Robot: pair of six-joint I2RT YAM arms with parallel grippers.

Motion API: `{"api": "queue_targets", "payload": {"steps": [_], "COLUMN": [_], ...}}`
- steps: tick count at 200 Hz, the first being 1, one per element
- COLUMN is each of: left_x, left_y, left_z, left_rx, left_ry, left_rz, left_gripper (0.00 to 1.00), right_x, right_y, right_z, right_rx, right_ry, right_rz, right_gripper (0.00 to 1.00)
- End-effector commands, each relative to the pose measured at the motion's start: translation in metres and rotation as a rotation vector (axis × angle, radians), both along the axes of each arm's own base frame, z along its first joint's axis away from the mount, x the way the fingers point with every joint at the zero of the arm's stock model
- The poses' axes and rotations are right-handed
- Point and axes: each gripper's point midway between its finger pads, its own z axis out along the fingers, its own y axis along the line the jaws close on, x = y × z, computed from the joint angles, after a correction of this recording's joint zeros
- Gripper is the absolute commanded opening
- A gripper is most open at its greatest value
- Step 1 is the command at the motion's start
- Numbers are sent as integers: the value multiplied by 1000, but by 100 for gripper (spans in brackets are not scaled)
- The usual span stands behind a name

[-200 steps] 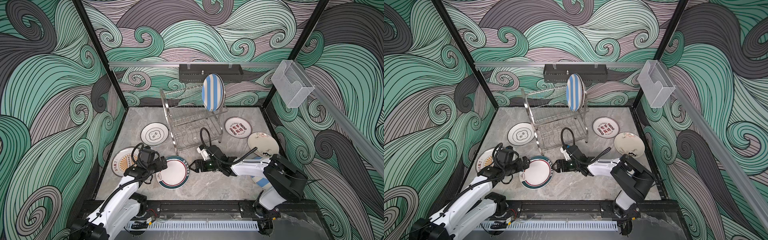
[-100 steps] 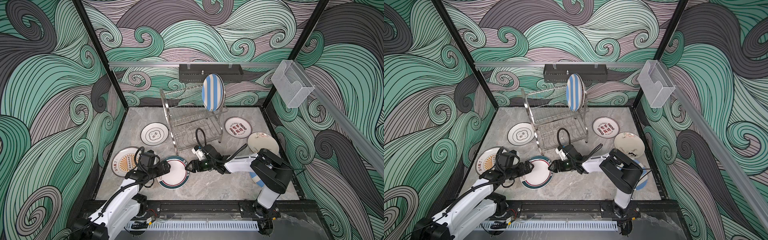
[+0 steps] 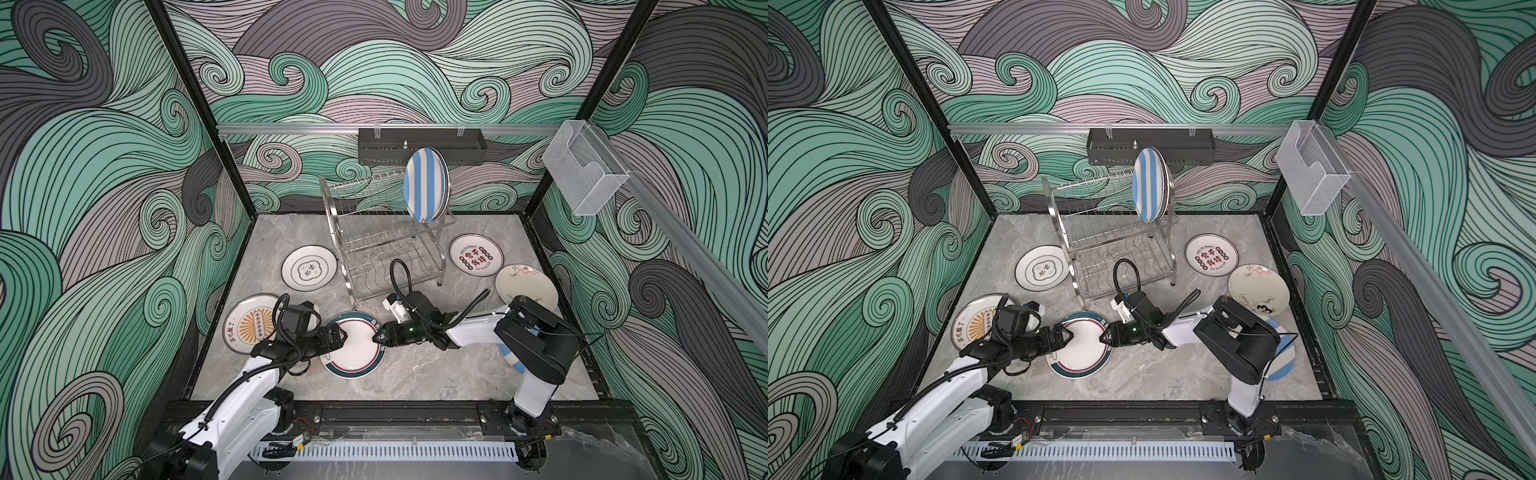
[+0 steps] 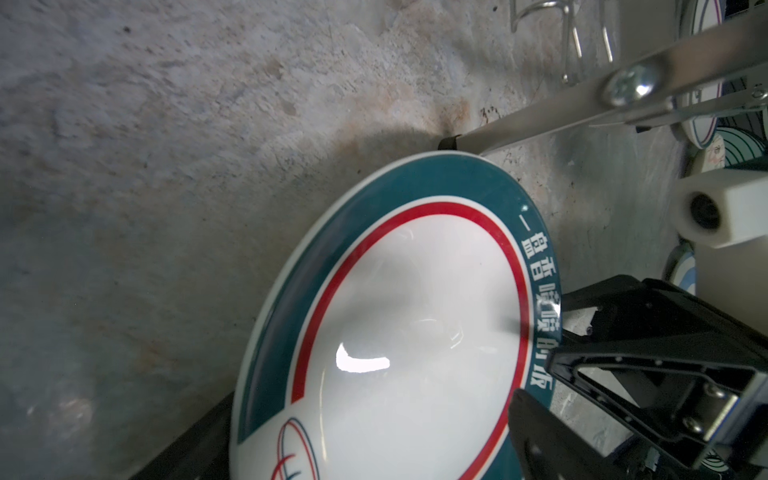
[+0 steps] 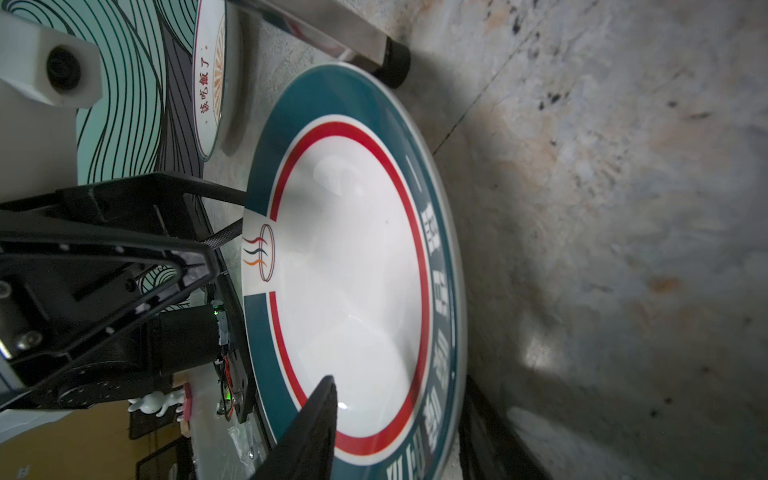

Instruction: Load the plates into the dish rack

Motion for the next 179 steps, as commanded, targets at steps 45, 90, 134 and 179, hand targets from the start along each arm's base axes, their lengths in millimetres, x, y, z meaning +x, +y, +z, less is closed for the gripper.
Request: {"api": "queue_targets", "payload": {"steps": [45, 90, 134, 179], "left_x": [0, -6, -6, 6], "left_y": [-15, -22, -23, -20], "left_z": [10, 10, 10, 27], "left_rx": [-94, -94, -72, -37], "left_ry": [-31, -32, -32, -70], "left_rz": [-28, -62, -70, -59], "left_gripper": [99, 98, 99, 99], "right_x": [-5, -4, -4, -5], "right_y": [-10, -16, -25, -43], "right_z": [-12, -7, 3, 15], "right_rx": [-40, -21, -9, -19], "right_ry": [26, 42, 51, 36], "right_rz": [-26, -66, -101, -152], "right_gripper": [23, 15, 2, 0]}}
